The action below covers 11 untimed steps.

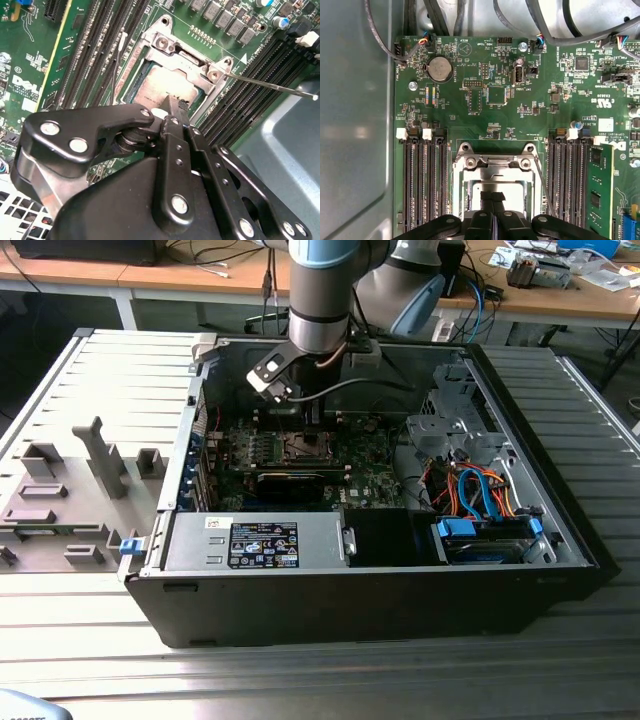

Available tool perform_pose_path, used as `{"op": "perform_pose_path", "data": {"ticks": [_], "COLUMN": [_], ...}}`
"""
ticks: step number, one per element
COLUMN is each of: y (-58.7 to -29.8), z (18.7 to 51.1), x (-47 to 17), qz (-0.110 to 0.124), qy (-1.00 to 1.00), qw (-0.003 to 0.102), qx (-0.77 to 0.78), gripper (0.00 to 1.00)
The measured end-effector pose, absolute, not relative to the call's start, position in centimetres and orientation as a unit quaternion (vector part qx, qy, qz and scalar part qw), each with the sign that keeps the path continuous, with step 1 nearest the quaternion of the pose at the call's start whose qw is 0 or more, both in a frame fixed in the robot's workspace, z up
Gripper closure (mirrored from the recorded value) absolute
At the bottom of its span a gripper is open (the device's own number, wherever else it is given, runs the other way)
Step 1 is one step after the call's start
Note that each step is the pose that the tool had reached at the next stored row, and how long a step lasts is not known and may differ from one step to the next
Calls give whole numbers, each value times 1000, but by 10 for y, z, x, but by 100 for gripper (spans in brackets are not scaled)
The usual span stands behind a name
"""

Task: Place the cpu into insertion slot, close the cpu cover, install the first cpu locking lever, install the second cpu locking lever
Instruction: 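Close the cpu cover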

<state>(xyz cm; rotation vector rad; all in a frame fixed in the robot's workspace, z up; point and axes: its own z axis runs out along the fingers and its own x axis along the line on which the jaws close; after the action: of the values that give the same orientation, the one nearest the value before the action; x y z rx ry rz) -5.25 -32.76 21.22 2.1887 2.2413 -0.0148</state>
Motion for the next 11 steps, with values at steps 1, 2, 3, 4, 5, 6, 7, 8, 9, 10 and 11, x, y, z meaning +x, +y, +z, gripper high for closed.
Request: {"op": "perform_pose_path", "data": {"ticks": [1,2,3,4,5,6,7,8,9,10,11], "y": [-328,-328,-328,-328,-328,-328,-328,-328,-328,-328,-328], "z": [213,213,213,213,214,214,214,215,215,215,215], "x": [-52,-53,-52,-52,-52,-52,-52,-53,-53,-52,-52], "qz": [-5,-5,-5,-5,-5,-5,-5,-5,-5,-5,-5], "qy": [715,715,715,715,715,715,715,715,715,715,715], "qw": [4,4,4,4,4,4,4,4,4,4,4], "qx": [699,699,699,699,699,699,699,699,699,699,699], "gripper": [89,89,89,89,89,89,89,89,89,89,89]}}
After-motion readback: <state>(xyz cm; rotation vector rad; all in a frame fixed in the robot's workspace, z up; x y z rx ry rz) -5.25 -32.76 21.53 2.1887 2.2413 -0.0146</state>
